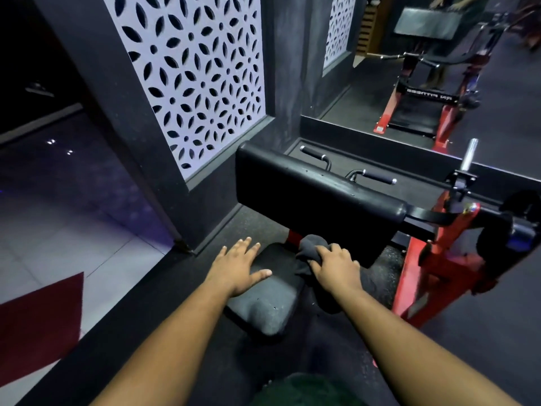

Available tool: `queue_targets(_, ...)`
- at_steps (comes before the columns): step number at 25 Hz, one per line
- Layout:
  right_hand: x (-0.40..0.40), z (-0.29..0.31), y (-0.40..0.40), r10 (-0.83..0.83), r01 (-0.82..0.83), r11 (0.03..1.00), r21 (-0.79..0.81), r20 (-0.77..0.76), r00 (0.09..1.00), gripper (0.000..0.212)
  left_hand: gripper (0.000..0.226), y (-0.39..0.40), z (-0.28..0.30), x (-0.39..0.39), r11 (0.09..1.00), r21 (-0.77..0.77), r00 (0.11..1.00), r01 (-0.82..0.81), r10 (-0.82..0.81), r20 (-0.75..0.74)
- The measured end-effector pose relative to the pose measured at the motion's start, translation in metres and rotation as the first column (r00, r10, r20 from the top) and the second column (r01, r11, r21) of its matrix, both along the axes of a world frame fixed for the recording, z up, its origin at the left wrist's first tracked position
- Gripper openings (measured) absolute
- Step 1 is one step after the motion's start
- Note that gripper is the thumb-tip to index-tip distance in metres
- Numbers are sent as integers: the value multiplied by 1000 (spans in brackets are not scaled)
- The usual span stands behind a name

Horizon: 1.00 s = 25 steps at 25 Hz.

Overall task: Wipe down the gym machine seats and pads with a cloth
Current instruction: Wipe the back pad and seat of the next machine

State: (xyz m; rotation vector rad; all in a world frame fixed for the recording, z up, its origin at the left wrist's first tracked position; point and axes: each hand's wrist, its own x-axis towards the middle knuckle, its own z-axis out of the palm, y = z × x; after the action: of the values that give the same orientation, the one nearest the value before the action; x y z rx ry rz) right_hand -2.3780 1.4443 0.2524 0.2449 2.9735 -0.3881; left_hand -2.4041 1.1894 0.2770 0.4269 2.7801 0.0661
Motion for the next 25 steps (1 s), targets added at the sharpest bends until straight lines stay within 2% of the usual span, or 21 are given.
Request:
queue_targets(6,-40,-23,-86,44,-42,999,-23,115,992,40,91,-88,-17,-28,998,-50,997,-34,37,71)
queue_targets(9,-61,-27,-126,4,-4,1000,3,126,992,41,92,-131,-25,-61,998,-55,996,-8,13,90)
queue_targets(15,-82,-36,-202,-239,240,971,6,122,963,41,95,-189,-42,-139,967,-22,963,252,-249,103)
queue_targets(19,-80,-17,-239,-496,498,866,-42,60,867,43,115,-210,-17,-192,884,9,882,467,-467,61)
queue_targets(22,-89,-4,-249,-638,634,769,-86,-37,769,44,113,-205,4,-237,811,31,812,584,-582,-44)
queue_targets(25,-117,2,-255,-766,747,643,-167,-149,626,44,111,-187,18,-288,733,33,729,680,-670,-141)
